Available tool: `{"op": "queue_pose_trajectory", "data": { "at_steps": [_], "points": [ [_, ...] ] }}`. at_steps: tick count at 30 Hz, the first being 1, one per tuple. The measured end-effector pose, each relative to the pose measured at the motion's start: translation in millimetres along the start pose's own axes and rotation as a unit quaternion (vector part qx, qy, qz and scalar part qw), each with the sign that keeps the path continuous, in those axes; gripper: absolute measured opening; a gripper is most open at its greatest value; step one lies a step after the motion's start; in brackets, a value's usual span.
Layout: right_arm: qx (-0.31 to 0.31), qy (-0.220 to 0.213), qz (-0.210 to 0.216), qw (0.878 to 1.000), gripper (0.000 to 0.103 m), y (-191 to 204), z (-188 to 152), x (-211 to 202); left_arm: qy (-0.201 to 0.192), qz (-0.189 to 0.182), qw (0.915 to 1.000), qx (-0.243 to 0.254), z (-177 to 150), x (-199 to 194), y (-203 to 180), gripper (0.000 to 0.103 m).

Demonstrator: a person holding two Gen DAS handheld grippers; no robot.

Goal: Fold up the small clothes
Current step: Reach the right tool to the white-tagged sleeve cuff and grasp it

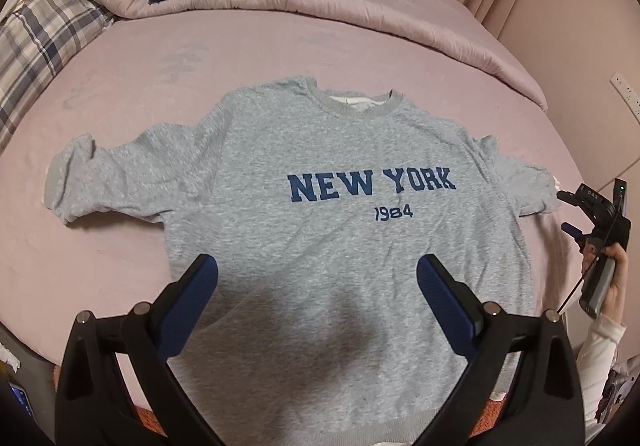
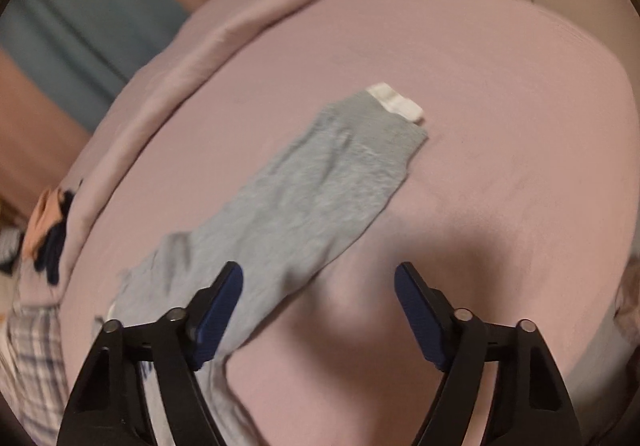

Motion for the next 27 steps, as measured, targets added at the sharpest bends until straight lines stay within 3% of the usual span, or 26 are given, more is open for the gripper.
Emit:
{"op": "queue_pose_trajectory", "data": {
  "at_steps": [6, 9, 11, 22, 27],
  "points": [
    [0.036, 0.011, -0.021, 0.999, 0.070, -15.7, 6.8, 19.9, 0.044, -0.006, 0.9989, -0.014, -6.8, 23.5, -0.1, 0.097],
    [0.064, 0.007, 0.007, 0.998, 0.062, -28.0, 12.4, 29.7, 0.053, -0.011, 0.9983, -0.020, -7.3, 29.4, -1.0, 0.097],
    [0.068, 0.009, 0.013, 0.998, 0.060, -28.2, 14.4, 35.6, 0.055, -0.009, 0.9982, -0.020, -7.2, 32.3, -2.8, 0.097],
    [0.118, -0.019, 0.002, 0.993, 0.024, -60.9, 28.3, 40.8, 0.066, -0.022, 0.9971, -0.030, -6.5, 43.9, -2.8, 0.095],
    [0.141, -0.042, 0.004, 0.989, 0.018, -70.5, 23.3, 29.6, 0.063, 0.001, 0.9977, -0.027, -5.9, 45.7, 2.5, 0.091]
  ]
}}
Point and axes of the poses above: each gripper's, at about its wrist camera, not at the fingertips, and x roughly the way its jaws point, y to its left, z to its top, the point moved 4 cm from there along x, roughly the way its jaws point, and after that the axes turned 13 degrees about -x, right-handed, at the moved point
